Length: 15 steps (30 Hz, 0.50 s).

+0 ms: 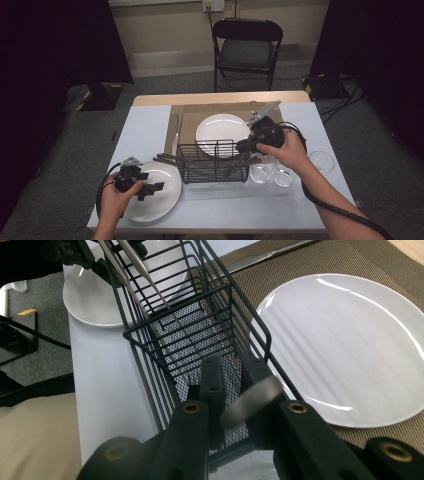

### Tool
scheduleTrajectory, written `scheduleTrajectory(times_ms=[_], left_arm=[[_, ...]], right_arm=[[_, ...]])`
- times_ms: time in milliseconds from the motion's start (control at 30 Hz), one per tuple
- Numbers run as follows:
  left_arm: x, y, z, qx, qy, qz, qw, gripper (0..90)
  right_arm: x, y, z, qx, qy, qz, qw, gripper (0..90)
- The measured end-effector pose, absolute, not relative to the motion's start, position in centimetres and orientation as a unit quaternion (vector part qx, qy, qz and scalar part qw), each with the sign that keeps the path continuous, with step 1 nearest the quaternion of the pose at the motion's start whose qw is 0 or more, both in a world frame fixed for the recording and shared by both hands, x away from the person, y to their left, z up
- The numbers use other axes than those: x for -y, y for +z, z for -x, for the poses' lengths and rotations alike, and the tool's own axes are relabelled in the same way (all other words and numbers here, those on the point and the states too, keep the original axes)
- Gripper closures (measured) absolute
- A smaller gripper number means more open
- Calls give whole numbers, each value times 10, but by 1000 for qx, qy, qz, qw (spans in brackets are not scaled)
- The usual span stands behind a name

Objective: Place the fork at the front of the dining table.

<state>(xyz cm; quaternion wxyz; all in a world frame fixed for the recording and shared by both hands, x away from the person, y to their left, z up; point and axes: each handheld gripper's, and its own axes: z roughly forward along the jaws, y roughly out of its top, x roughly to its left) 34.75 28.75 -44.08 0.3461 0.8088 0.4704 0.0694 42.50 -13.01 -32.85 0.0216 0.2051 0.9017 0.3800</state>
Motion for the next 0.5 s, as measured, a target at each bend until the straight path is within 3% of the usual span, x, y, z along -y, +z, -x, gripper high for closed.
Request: scheduleTrajectory(times_ms=[267, 500], left_arm=[[-287, -441, -348, -470, 70, -808, 347, 191], [-286, -442, -348, -472, 68, -808, 346, 191]], right_arm=[[138, -317, -427, -894, 395, -211, 25, 837], [142, -318, -423, -897, 387, -213, 28, 717]])
